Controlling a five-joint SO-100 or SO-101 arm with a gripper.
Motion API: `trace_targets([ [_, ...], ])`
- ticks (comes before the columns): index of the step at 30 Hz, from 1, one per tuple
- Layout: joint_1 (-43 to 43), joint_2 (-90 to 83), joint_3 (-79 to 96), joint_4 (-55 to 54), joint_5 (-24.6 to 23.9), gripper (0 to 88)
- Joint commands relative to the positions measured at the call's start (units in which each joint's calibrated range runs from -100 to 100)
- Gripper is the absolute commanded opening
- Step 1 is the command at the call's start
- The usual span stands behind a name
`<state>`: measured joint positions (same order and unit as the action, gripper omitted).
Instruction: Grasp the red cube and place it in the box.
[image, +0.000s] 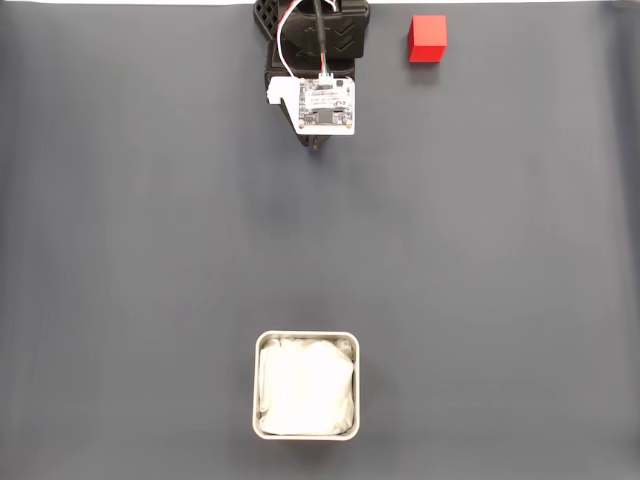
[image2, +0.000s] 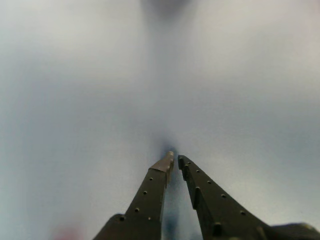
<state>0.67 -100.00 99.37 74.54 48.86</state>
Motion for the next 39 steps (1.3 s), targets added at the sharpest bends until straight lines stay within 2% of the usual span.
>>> trace_targets([
  [1,0.0,0.0,0.5,1.4,0.6,0.0],
  [34,0.0,0.0,0.5,1.4,0.8,0.0],
  [39,0.0,0.5,-2.6,-3.4,0.5,0.0],
])
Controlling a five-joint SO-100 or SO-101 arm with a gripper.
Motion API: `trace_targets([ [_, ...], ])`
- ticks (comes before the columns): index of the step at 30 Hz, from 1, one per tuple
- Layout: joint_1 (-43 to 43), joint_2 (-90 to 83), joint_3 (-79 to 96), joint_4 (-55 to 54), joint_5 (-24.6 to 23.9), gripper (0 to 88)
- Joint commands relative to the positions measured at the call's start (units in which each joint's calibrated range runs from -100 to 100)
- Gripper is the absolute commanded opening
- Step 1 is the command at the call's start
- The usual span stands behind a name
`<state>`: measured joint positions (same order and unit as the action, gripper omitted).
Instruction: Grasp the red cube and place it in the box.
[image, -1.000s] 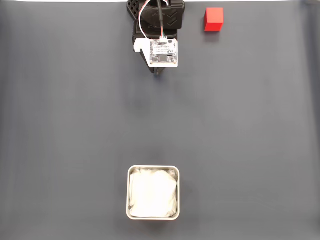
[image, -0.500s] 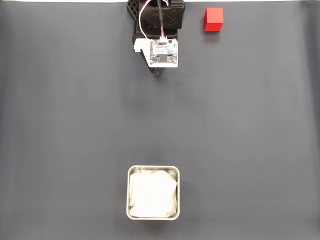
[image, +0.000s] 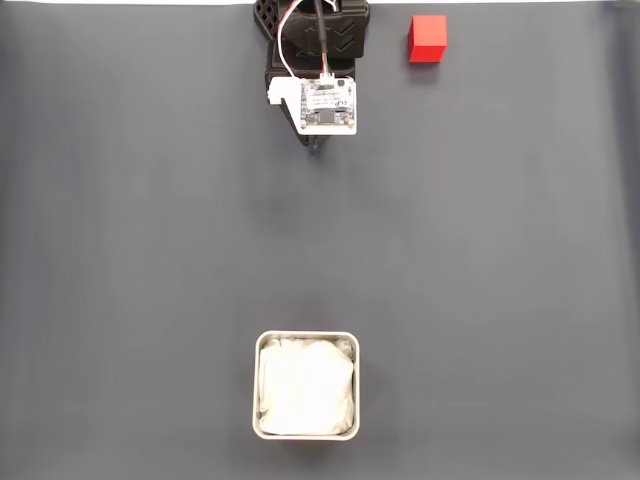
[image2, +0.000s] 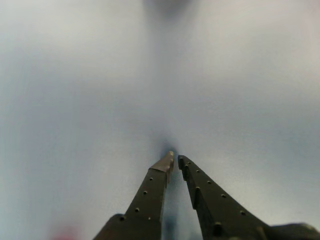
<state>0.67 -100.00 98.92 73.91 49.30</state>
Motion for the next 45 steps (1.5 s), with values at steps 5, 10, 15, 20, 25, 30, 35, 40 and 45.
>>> trace_targets([
  [5,-0.7,7.2,-15.8,-7.6,-0.1,0.0],
  [10,-1.0,19.4,-35.0,-7.1,-0.4,0.0],
  [15,-1.0,32.1,-51.9,-4.4,-0.8,0.0],
  [20,-0.7,41.2,-63.2,-1.6,-0.9,0.0],
  [25,-0.6,44.6,-66.8,-0.7,-0.6,0.0],
  [30,-0.6,47.1,-68.9,1.1,-0.5,0.0],
  [35,-0.6,49.8,-71.5,2.1,-0.5,0.0],
  [40,-0.8,51.8,-73.7,1.9,-0.3,0.0],
  [45,-1.6,53.2,-75.4,1.4,0.0,0.0],
])
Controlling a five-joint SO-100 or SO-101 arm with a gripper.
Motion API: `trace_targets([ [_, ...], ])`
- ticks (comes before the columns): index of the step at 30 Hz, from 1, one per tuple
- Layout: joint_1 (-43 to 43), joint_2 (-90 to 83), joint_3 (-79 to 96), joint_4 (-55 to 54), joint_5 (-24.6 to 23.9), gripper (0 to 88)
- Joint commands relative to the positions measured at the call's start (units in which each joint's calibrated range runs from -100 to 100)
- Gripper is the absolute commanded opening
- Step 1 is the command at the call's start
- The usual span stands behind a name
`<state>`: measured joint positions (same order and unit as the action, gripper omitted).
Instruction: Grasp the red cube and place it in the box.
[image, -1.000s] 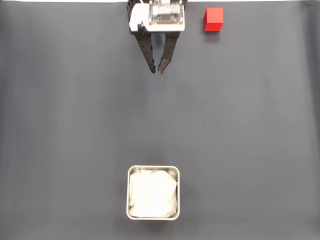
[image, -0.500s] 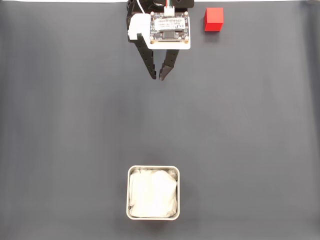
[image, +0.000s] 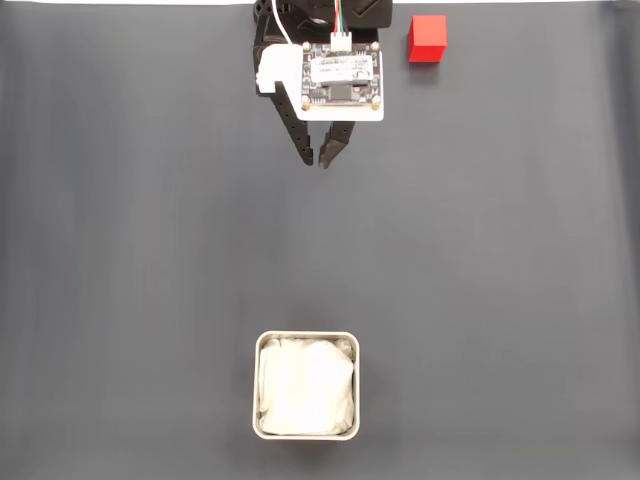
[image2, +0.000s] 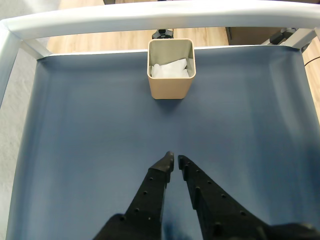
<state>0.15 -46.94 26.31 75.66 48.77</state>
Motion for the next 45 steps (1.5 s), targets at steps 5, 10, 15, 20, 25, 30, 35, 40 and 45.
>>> trace_targets([
  [5,-2.6,0.5,-3.0,-1.1,0.9,0.0],
  [10,-4.6,-0.1,-2.8,-1.2,1.4,0.0],
  [15,-7.3,-1.2,-2.3,-1.2,1.6,0.0],
  [20,-9.7,-2.6,-0.7,-1.2,2.0,0.0],
  [25,-11.9,-4.4,1.5,-2.0,2.4,0.0],
  [30,-14.3,-5.7,3.2,-2.2,2.6,0.0],
  [35,-17.1,-6.9,4.3,-2.2,2.6,0.0],
  [40,-19.9,-7.4,5.1,-2.2,2.7,0.0],
  [45,-23.3,-8.7,6.4,-2.0,2.9,0.0],
])
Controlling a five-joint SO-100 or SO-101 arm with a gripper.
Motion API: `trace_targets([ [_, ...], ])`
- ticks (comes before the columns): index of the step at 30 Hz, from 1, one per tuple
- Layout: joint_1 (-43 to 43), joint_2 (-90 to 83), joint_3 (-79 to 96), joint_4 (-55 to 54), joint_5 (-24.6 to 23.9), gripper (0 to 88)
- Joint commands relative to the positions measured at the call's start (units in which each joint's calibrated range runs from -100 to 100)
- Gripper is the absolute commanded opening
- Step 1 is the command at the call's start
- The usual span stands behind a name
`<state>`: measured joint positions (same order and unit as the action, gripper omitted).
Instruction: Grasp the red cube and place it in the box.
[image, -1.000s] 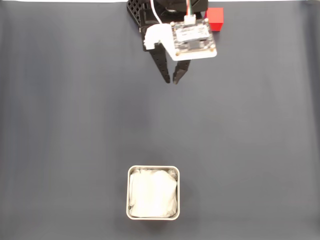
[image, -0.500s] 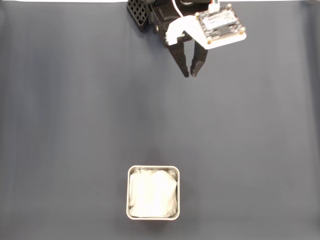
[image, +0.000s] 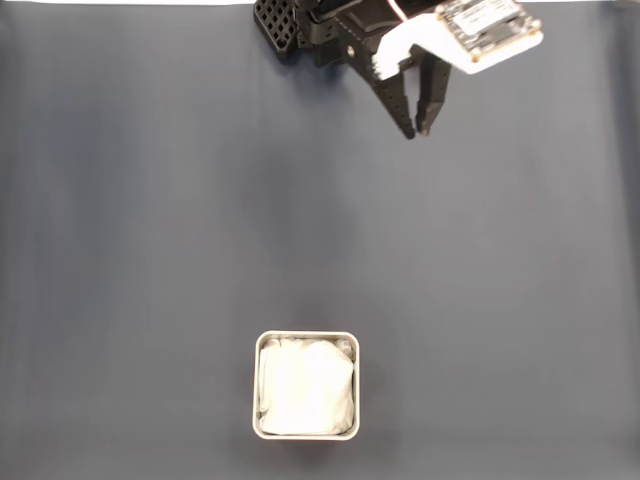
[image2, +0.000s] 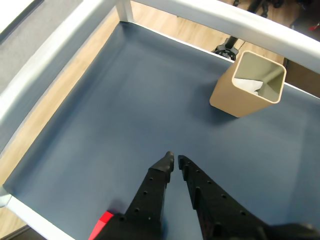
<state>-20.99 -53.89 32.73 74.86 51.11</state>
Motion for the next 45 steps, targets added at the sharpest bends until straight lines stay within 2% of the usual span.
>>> trace_targets([
  [1,-2.9,-2.2,0.4,-1.2,0.5,0.0],
  [45,-27.9,-21.5,17.7,4.3,1.1,0.0],
])
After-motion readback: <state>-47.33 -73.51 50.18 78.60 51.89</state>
